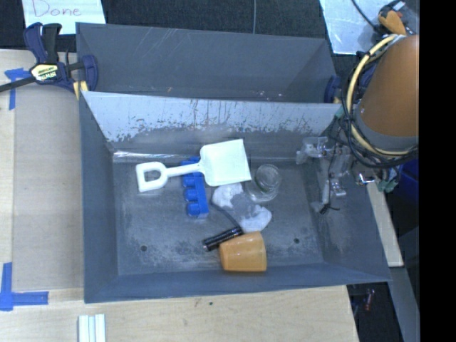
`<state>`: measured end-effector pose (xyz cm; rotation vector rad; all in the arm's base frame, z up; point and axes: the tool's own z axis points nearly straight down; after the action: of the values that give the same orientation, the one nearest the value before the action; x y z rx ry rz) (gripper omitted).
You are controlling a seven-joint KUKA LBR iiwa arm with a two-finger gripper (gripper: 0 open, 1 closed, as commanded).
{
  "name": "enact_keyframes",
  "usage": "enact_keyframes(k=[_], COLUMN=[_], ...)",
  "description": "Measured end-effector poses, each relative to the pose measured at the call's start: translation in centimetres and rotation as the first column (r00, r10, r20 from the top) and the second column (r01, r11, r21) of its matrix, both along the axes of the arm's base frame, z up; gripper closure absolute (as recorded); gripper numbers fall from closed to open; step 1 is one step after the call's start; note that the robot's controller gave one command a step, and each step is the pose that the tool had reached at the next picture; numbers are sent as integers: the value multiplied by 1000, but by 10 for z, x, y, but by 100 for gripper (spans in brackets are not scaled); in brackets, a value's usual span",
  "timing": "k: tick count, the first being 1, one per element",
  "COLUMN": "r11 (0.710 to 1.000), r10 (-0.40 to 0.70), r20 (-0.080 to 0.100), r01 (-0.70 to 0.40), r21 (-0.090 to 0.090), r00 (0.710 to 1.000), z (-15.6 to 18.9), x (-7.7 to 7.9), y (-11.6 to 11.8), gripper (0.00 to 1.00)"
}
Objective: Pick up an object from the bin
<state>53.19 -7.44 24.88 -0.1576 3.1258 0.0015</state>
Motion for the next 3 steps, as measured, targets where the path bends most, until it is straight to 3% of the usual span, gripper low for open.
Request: enact_keyframes(k=[1,2,3], r11=[965,995,974], r10=[261,103,227], r20=[-7,22,-1], r01=[-261,-103,-227], r21=[1,-6,-3], r00=[965,994,974], z=[-87,-34,52], x=[-46,0,-34], y=[-13,26,9], gripper=[0,0,0])
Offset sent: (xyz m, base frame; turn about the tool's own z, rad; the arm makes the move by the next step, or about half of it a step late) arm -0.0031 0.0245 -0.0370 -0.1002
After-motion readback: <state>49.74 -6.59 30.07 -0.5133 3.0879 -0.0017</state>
